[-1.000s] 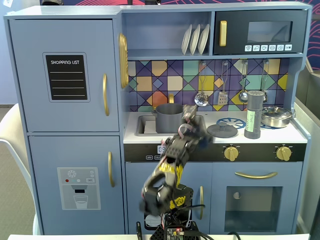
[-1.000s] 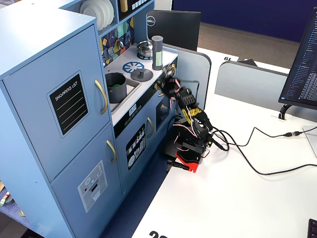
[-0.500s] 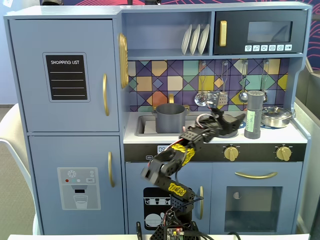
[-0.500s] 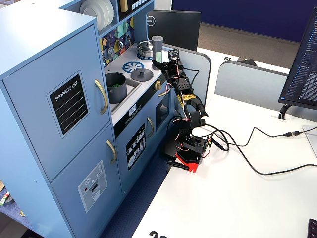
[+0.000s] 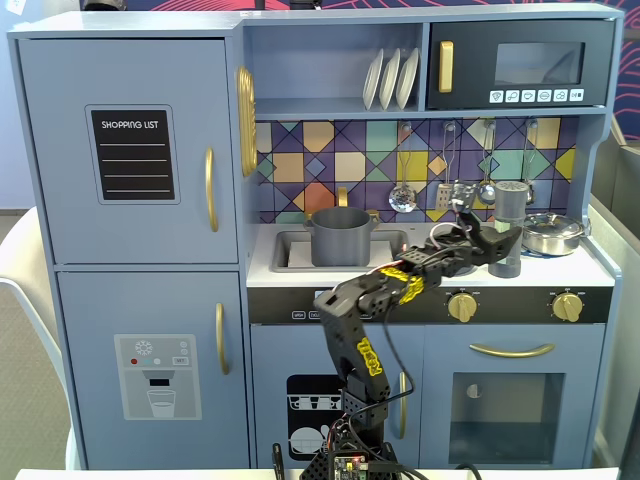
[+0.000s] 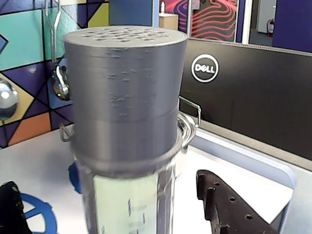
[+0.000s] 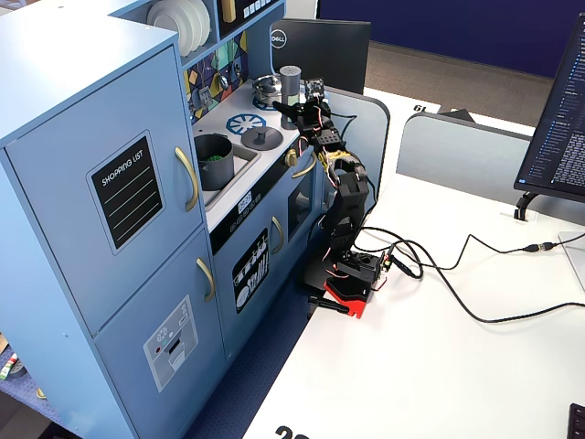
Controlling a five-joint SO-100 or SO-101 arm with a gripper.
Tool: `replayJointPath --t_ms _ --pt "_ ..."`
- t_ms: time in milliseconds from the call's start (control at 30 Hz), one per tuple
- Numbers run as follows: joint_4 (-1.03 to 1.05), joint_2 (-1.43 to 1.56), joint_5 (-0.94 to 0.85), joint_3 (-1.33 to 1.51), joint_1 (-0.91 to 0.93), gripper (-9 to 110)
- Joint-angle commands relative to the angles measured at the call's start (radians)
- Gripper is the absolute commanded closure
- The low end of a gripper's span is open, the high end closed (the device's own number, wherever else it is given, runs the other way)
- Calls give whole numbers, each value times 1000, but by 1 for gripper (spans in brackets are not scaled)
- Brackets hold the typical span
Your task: Put salt in the gray recipient
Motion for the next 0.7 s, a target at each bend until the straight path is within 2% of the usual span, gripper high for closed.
replayJointPath --t_ms 0,300,367,433,600,667 --pt "-23 -101 14 -184 -15 54" --pt "-23 -330 -9 -428 -55 64" --pt "-20 -348 -31 -451 -64 76" --pt "-23 -348 -35 -451 -77 99" --pt "-12 -213 84 -417 -87 101" --pt "71 -112 160 -413 -103 101"
